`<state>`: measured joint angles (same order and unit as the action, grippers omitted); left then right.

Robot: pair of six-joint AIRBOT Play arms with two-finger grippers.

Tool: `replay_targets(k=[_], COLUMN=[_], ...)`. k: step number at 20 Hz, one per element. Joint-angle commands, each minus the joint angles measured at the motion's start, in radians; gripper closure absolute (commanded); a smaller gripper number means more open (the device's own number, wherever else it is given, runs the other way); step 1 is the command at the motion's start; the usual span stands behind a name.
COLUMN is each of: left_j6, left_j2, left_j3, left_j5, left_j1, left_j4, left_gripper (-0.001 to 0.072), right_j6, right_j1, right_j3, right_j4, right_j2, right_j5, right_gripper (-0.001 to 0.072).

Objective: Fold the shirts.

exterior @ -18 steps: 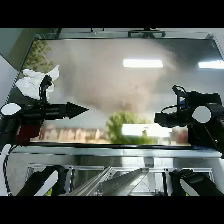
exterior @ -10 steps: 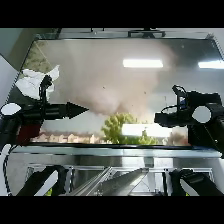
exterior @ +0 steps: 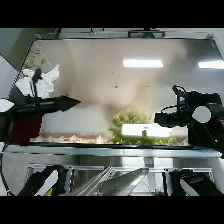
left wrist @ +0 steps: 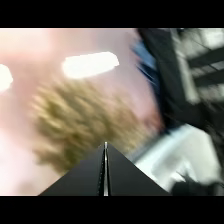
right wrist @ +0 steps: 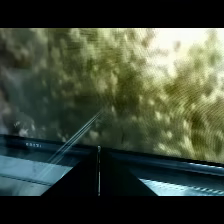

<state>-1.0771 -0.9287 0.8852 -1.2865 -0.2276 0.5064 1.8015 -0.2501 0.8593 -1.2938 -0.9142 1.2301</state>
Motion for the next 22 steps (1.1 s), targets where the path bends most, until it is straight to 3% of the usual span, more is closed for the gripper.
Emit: replay_targets(k=[1, 2, 3, 6, 9, 11, 15, 21, 22], left_j6=[-0.102, -0.102, -0.100, -0.022, -0.037, -0.084, -0.101, -0.157, -0.185], left_j2=[-0.006, -0.026, -0.057, -0.237, -0.503, -0.677, -0.926, -1.111, -1.121], left_j3=[0.159, 0.203, 0.242, 0.412, 0.637, 0.775, 0.918, 0.999, 1.002], left_j5=[0.138, 0.198, 0.263, 0.376, 0.362, 0.285, 0.187, 0.101, 0.096], left_j1=[-0.156, -0.205, -0.243, -0.283, -0.241, -0.221, -0.206, -0.206, -0.211], left_j4=[0.266, 0.303, 0.334, 0.475, 0.724, 0.835, 0.902, 0.916, 0.915], left_gripper=[0.0349, 0.0071, -0.0013, -0.0013, -0.0013, -0.0013, -0.0013, -0.0007, 0.0073], right_j6=[0.000, 0.000, 0.000, 0.000, 0.000, 0.000, 0.000, 0.000, 0.000], right_j1=[-0.001, -0.001, -0.001, -0.001, -0.001, -0.001, -0.001, -0.001, -0.001], right_j3=[0.000, 0.000, 0.000, 0.000, 0.000, 0.000, 0.000, 0.000, 0.000], right_j4=[0.000, 0.000, 0.000, 0.000, 0.000, 0.000, 0.000, 0.000, 0.000], right_j2=[0.000, 0.000, 0.001, 0.001, 0.001, 0.001, 0.001, 0.001, 0.001], right_j5=[0.000, 0.000, 0.001, 0.000, 0.001, 0.000, 0.000, 0.000, 0.000], right_gripper=[0.0693, 0.0693, 0.0693, 0.0693, 0.0693, 0.0693, 0.0693, 0.0693, 0.0693])
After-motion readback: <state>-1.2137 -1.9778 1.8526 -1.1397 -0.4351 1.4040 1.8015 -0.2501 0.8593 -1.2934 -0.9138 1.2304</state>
